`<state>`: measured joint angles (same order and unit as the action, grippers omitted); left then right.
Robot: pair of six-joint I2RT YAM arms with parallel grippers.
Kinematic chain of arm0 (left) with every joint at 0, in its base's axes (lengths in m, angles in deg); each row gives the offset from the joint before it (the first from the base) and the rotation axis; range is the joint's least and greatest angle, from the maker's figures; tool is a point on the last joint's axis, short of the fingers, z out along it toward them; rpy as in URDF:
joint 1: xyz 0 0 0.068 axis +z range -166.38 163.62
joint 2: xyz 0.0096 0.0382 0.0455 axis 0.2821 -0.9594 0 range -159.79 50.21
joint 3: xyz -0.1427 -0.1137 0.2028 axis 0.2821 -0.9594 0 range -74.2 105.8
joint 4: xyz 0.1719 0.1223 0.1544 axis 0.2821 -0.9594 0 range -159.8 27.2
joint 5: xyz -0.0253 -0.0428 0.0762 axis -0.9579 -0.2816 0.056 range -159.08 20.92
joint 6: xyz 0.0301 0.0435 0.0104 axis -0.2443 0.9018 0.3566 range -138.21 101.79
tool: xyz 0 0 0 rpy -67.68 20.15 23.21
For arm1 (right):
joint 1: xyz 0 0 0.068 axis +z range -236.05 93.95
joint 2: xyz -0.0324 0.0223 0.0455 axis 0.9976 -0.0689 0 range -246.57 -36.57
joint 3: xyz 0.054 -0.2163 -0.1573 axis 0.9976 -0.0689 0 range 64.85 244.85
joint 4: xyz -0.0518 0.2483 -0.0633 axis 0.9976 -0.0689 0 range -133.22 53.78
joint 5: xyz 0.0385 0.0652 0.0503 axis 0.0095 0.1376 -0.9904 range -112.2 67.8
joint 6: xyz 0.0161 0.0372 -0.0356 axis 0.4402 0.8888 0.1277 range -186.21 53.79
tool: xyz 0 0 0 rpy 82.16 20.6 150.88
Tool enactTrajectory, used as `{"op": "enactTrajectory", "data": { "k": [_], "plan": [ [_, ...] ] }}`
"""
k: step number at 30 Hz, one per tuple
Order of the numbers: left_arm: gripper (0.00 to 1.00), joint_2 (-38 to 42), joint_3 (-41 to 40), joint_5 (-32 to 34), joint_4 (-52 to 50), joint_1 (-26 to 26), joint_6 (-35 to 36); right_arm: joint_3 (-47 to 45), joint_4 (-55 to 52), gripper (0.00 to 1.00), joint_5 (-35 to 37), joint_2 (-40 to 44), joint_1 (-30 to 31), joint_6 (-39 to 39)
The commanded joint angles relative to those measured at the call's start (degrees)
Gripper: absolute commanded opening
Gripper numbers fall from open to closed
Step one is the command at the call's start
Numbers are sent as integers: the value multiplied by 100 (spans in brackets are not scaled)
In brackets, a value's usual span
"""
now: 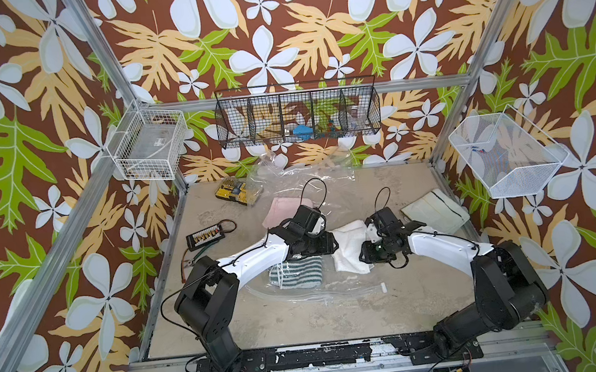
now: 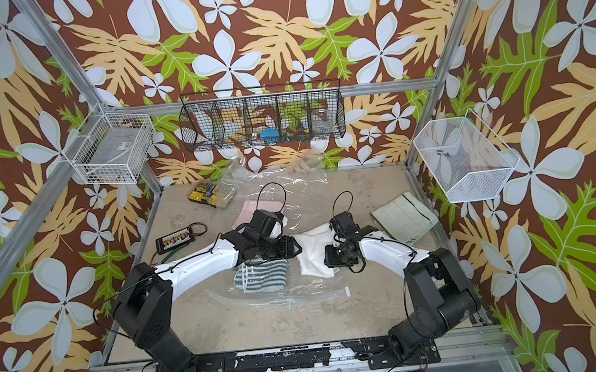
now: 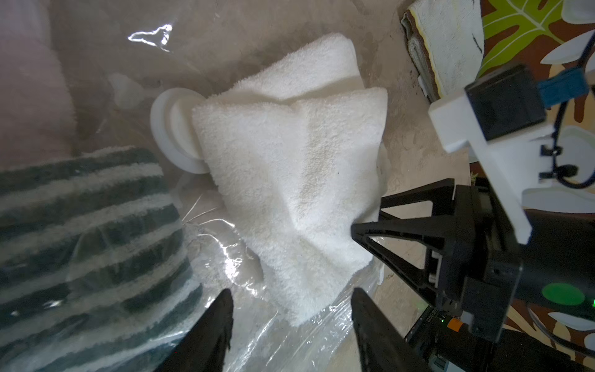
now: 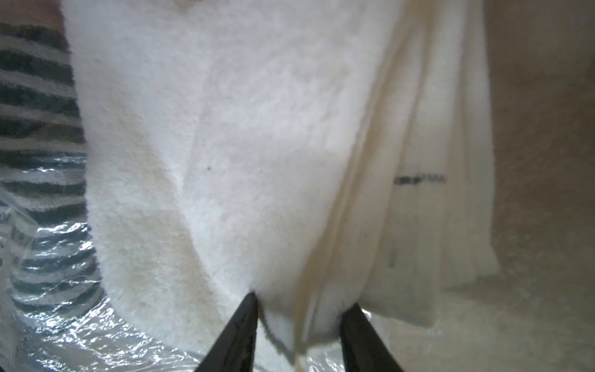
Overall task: Place the folded towel into the vacuum bag
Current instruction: Pick up the towel from the vacuum bag.
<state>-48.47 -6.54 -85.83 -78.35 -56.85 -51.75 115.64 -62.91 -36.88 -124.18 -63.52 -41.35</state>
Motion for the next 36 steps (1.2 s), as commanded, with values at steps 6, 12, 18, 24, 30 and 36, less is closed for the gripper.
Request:
{"op": "enactTrajectory", "data": {
  "k": [6,12,18,24,30,36],
  "plan": [
    [60,53,20,-51,103,-5,62,688,-455,13,721,-107,307,-317],
    [60,138,-7,49,15,-5,145,1646,-1117,9,1038,-212,490,-983],
    [60,68,-25,10,54,-5,79,1917,-1361,9,1483,-503,264,-1219],
    [59,-45,72,-91,95,-5,61,2034,-1312,10,1938,-1041,41,-1178],
    [59,-135,190,-219,100,-64,51,1862,-1170,13,2721,-1565,112,-1074],
    [60,-365,602,56,53,52,329,1771,-1042,15,2469,-1447,112,-978]
  ]
}}
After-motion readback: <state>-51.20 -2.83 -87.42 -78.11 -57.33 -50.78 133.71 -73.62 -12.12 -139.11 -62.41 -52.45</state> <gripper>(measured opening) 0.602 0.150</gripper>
